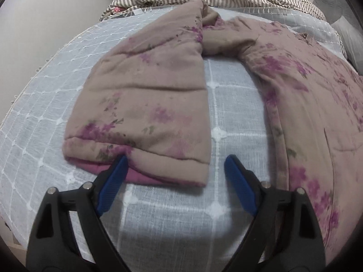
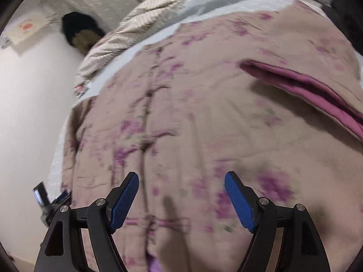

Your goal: Fold large clothes

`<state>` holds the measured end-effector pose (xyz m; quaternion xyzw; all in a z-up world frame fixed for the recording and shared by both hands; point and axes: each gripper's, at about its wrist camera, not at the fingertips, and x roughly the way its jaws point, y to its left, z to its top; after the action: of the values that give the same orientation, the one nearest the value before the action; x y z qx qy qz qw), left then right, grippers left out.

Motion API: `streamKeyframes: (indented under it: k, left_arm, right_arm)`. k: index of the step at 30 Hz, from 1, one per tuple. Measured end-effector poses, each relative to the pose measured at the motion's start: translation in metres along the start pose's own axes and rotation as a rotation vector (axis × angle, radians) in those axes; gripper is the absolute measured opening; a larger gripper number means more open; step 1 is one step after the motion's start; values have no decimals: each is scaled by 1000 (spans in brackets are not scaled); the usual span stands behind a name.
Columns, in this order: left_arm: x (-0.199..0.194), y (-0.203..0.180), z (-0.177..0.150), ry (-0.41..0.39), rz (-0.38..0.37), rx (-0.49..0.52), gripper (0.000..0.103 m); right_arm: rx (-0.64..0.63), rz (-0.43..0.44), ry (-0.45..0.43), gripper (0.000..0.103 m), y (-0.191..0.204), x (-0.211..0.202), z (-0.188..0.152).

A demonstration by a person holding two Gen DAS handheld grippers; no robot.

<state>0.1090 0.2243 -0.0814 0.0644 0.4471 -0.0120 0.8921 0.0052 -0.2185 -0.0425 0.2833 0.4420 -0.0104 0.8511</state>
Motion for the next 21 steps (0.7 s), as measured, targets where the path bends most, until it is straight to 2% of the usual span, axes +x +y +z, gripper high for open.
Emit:
streamKeyframes:
  k: [1,3,5,6,10,14,17,21]
  left_arm:
    - [0,1,2,-2,10,-1,71]
    - [-1,7,9,4,35,-14,43]
    - [-7,16,18,-16,39,-52,22]
    - [-14,25,26,-37,31,-91,18]
    - [-35,57,55,-107,60,-177,16]
    - [-44,94,86,-124,120,-223,16]
    - [-56,139,126,-174,254,-223,16]
    - [-63,201,164,-171,313,-341,15]
  right_arm:
    - [-21,-24,-16,79,5,0,2]
    - [-66,-98,-53,79,14,0,4]
    - [-98,-146,-74,79,21,2,6]
    - [-103,-146,-74,79,23,3,7]
    - [-96,-141,-74,79,20,3,11]
    - [-101,-174,-100,79,22,3,17]
    - [-87,-183,-123,79,21,1,20]
    - [-92,-185,-127,79,22,2,24]
